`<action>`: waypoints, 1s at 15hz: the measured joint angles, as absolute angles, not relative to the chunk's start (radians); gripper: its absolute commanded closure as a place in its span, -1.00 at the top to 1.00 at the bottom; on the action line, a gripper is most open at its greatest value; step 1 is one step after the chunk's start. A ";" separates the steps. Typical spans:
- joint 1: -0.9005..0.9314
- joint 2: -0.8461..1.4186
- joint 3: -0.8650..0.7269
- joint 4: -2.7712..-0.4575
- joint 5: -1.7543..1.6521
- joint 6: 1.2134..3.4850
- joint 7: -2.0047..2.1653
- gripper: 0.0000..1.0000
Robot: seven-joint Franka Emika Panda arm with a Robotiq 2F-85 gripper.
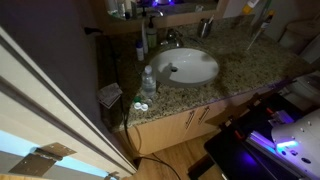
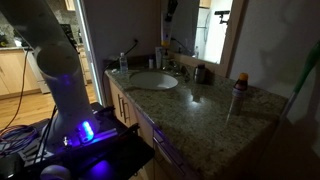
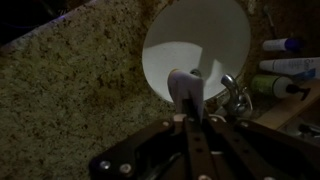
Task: Move the white tube from the right side to the left side of the sink
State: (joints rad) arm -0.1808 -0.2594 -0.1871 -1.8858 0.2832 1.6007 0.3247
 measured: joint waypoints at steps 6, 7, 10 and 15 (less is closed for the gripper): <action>-0.193 -0.112 -0.259 -1.872 0.269 1.653 0.040 -0.99; -0.182 -0.094 -0.243 -1.872 0.269 1.654 0.008 -0.99; -0.125 -0.097 -0.167 -1.880 0.266 1.651 -0.027 -0.99; -0.058 -0.121 -0.106 -1.889 0.293 1.635 -0.113 -0.95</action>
State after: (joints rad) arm -0.0577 -0.1214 -0.1063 -1.8891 0.2927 1.6350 -0.1134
